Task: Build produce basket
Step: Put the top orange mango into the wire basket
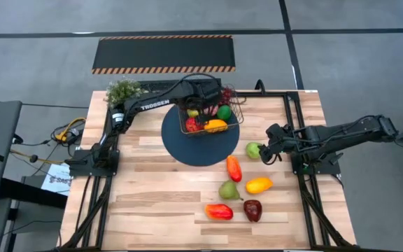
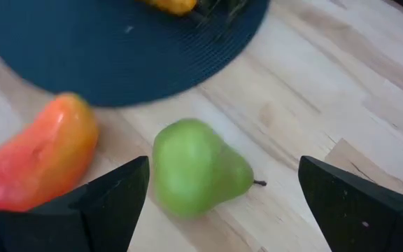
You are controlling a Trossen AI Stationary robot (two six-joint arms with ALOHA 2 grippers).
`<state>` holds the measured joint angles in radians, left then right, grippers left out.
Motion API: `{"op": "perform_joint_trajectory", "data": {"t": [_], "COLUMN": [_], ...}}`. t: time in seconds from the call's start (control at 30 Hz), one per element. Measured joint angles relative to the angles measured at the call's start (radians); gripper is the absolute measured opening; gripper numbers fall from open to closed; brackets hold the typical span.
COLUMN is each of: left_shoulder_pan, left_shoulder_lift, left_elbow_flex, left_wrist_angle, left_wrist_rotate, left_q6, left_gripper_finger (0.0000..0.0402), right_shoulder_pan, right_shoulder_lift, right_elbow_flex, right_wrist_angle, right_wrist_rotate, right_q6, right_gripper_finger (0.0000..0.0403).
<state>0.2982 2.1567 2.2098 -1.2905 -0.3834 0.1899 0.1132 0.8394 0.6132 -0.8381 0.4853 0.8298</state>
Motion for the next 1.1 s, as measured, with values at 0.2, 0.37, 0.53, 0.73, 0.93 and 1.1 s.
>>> {"op": "perform_joint_trajectory", "data": {"t": [0.2, 0.37, 0.53, 0.73, 0.93, 1.1], "left_shoulder_pan": [-0.100, -0.193, -0.283, -0.382, -0.433, -0.425], "left_shoulder_lift": [-0.003, -0.005, -0.005, 0.001, 0.062, 0.126], "left_elbow_flex": [0.008, 0.008, -0.002, -0.070, -0.106, -0.105], "left_wrist_angle": [-0.019, -0.002, 0.120, 0.321, 0.448, 0.526], "left_wrist_rotate": [0.138, 0.213, 0.213, 0.195, 0.197, 0.215], "left_q6": [-0.051, -0.067, -0.079, 0.026, 0.283, 0.461], "left_gripper_finger": [0.0377, 0.0377, 0.0377, 0.0377, 0.0377, 0.0378], "right_shoulder_pan": [-0.068, -0.104, -0.045, 0.049, 0.070, 0.069], "right_shoulder_lift": [-0.004, -0.062, -0.186, -0.413, -0.549, -0.576], "right_elbow_flex": [0.011, 0.121, 0.261, 0.296, 0.296, 0.296], "right_wrist_angle": [-0.063, -0.182, -0.277, -0.412, -0.460, -0.461], "right_wrist_rotate": [0.103, 0.071, 0.064, 0.062, 0.058, 0.035], "right_q6": [0.067, -0.032, -0.095, -0.021, 0.060, 0.056], "right_gripper_finger": [0.0385, 0.0385, 0.0385, 0.0385, 0.0385, 0.0385]}}
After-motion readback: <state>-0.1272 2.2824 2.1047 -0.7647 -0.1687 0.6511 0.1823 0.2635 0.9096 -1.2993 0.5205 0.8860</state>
